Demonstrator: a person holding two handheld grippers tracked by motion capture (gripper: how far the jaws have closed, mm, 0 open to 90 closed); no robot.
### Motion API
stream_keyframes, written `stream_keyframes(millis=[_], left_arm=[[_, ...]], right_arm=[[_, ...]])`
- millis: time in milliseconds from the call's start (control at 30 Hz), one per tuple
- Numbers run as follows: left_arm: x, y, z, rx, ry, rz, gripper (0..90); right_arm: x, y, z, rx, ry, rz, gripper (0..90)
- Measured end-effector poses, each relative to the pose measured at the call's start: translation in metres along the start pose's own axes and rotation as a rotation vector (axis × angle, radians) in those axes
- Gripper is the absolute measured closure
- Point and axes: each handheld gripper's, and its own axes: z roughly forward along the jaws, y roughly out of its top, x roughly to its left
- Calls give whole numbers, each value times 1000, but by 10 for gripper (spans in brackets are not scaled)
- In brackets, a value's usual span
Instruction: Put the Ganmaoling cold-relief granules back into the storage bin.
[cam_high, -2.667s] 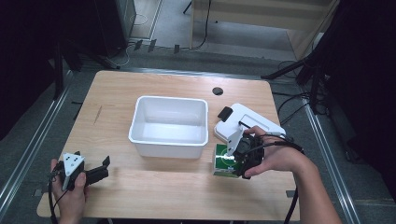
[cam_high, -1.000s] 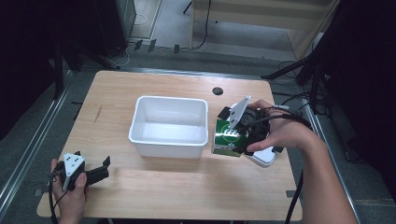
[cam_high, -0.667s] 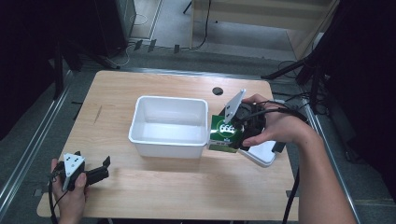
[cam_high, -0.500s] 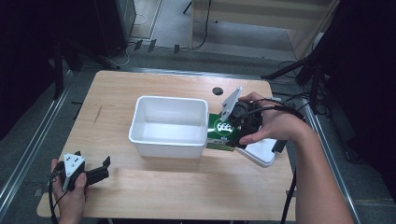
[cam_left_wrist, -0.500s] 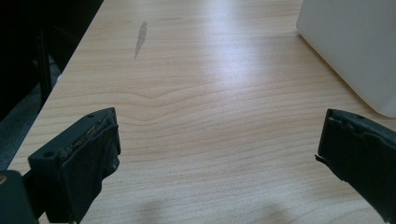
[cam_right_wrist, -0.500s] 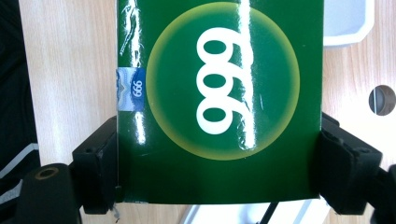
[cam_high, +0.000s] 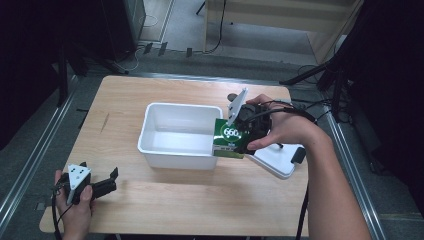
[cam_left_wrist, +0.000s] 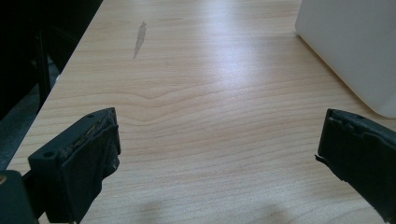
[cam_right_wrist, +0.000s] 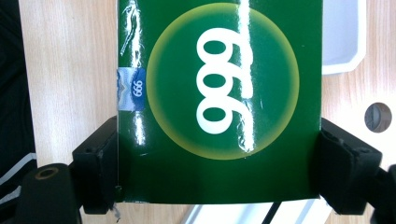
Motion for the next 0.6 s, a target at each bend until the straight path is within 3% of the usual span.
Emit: stream_keyframes(millis=[600], left_arm=[[0, 0, 0, 1, -4, 2, 0]], right_arm=[[-9, 28, 1, -18, 2, -20, 160]])
